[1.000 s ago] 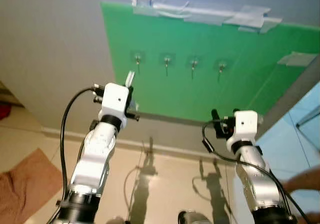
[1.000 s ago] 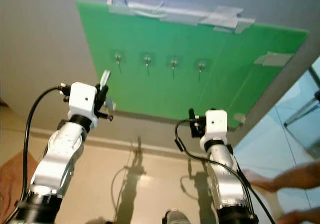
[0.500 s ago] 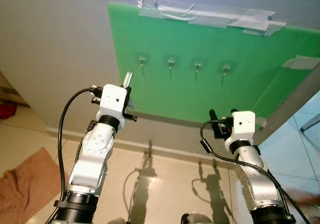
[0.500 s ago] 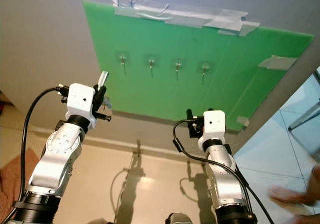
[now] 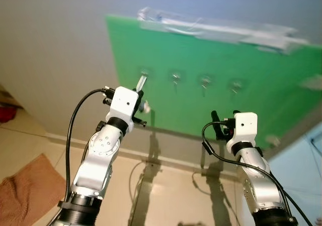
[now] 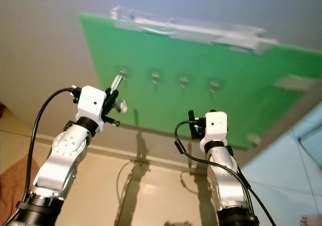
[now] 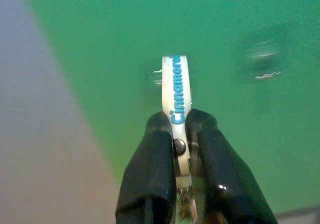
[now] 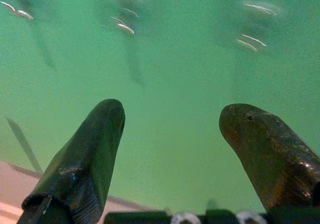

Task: Hang keys on a hook

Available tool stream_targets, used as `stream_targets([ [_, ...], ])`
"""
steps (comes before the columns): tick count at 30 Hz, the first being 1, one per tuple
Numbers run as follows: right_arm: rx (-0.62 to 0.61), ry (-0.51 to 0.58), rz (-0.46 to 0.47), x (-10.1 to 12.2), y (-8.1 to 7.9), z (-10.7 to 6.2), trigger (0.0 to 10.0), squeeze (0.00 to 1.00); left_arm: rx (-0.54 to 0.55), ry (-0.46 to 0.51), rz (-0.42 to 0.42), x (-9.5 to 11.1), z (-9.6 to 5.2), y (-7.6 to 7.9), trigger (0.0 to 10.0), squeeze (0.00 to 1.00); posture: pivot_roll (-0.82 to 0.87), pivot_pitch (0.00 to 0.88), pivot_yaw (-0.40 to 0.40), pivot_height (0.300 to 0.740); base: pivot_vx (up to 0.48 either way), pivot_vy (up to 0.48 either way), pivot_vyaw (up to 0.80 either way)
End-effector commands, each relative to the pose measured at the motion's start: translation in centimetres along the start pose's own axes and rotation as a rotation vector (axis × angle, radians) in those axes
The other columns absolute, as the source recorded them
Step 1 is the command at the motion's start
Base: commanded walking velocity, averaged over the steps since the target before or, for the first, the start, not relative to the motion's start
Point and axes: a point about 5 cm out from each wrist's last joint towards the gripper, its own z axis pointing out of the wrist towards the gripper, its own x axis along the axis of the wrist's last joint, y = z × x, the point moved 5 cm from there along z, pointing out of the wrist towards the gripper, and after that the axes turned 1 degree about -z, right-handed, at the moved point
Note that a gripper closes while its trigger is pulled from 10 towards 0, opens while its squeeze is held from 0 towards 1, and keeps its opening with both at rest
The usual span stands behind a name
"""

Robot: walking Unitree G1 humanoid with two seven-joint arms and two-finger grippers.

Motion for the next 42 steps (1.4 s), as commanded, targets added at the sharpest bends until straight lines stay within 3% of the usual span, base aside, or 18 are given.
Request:
stream_targets([
  [1, -0.016, -0.011, -0.011, -0.5, 0.7, -0.4, 10.0, 0.15, 0.000, 0.018, -0.005, 0.7, 0.3, -0.1, 0.0, 0.00, -0.07, 0.065, 0.011, 0.740, 0.480, 0.000, 0.00],
  [11, -0.012, -0.012, -0.013, -0.5, 0.7, -0.4, 10.0, 0.16, -0.017, 0.040, -0.016, 1.3, 0.7, -0.3, 0.0, 0.00, -0.07, 0.060, 0.006, 0.740, 0.186, 0.000, 0.00],
  [16, -0.011, -0.011, -0.013, -0.6, 0.6, -0.4, 10.0, 0.16, -0.130, 0.077, -0.002, 2.6, 1.4, 2.1, 0.0, 0.00, -0.08, 0.063, 0.013, 0.740, 0.000, 0.000, 0.00],
  [27, -0.033, -0.015, -0.006, -0.9, 0.9, -0.9, 10.0, 0.16, -0.134, 0.051, -0.018, 1.8, 0.9, 2.4, 0.0, 0.00, -0.09, 0.065, 0.021, 0.740, 0.000, 0.000, 0.00],
  [32, -0.036, -0.015, -0.006, -0.9, 1.0, -1.0, 10.0, 0.16, -0.108, 0.000, -0.107, 0.6, 0.0, 2.1, 0.0, 0.00, -0.09, 0.066, 0.021, 0.740, 0.000, 0.000, 0.00],
  [33, -0.046, 0.010, -0.002, -0.3, 1.2, -1.0, 10.0, 0.16, -0.085, 0.016, -0.132, 0.5, -0.7, 1.7, 0.0, 0.00, -0.09, 0.065, 0.013, 0.740, 0.000, 0.000, 0.00],
  [34, -0.046, 0.010, -0.002, -0.3, 1.2, -1.0, 10.0, 0.16, -0.085, 0.016, -0.132, 0.5, -0.7, 1.7, 0.0, 0.00, -0.09, 0.065, 0.013, 0.740, 0.000, 0.000, 0.00],
  [39, -0.052, 0.065, -0.028, 1.5, 1.8, -1.7, 10.0, 0.16, -0.065, 0.025, -0.066, 0.3, -4.1, 0.4, 0.0, 0.00, -0.08, 0.090, -0.004, 0.740, 0.000, 0.000, 0.00],
  [42, -0.055, 0.041, -0.025, 0.8, 2.1, -1.9, 10.0, 0.16, -0.090, 0.014, -0.072, 0.1, -4.1, 1.1, 0.0, 0.00, -0.08, 0.094, -0.010, 0.740, 0.000, 0.000, 0.00],
])
